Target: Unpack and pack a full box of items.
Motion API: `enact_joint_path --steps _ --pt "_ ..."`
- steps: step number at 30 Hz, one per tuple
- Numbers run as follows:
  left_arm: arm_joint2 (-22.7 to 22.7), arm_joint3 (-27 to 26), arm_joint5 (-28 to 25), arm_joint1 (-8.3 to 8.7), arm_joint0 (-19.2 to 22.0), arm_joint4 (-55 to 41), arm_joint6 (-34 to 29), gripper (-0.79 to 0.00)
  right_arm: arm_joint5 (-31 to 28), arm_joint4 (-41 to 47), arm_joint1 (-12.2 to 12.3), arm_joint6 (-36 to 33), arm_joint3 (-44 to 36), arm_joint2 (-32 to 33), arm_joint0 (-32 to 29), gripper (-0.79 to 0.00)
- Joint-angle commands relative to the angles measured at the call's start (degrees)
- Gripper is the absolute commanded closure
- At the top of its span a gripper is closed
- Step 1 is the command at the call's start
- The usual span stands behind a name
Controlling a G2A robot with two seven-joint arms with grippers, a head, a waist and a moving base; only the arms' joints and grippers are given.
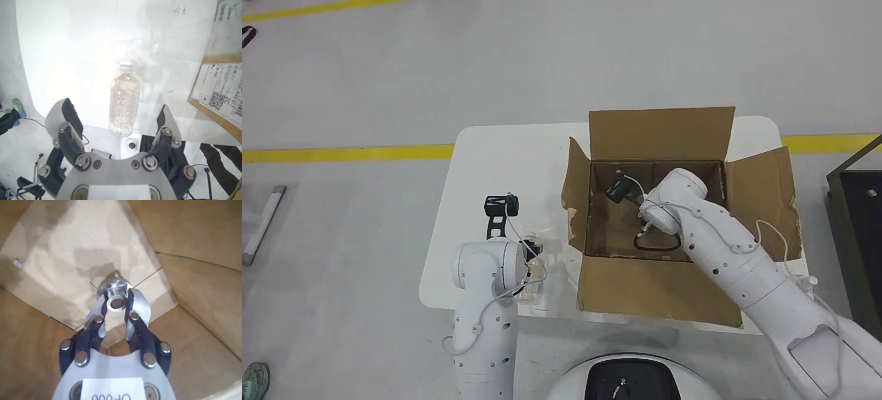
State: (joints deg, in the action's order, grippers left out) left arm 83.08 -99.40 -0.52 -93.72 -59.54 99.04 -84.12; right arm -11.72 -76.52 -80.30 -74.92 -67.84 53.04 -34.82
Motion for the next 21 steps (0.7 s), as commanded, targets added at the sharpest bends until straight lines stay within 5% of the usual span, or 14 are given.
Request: enact_joint_path --steps 1,7,21 --pt "0.0 0.0 0.0 0.00 0.0 0.0 0.0 -0.785 -0.9 -0.9 0.6 -0.3 -3.5 1.4 -1.7 0.000" --pt "0.0 0.0 0.0 0.00 0.0 0.0 0.0 -0.785 -4.2 -2.7 2.6 -1.7 -14.1 6.2 -7.9 0.000" --pt "0.0 0.0 0.0 0.00 0.0 0.0 0.0 -0.785 -4.1 -4.7 2.9 0.2 -16.1 6.7 -9.0 0.000"
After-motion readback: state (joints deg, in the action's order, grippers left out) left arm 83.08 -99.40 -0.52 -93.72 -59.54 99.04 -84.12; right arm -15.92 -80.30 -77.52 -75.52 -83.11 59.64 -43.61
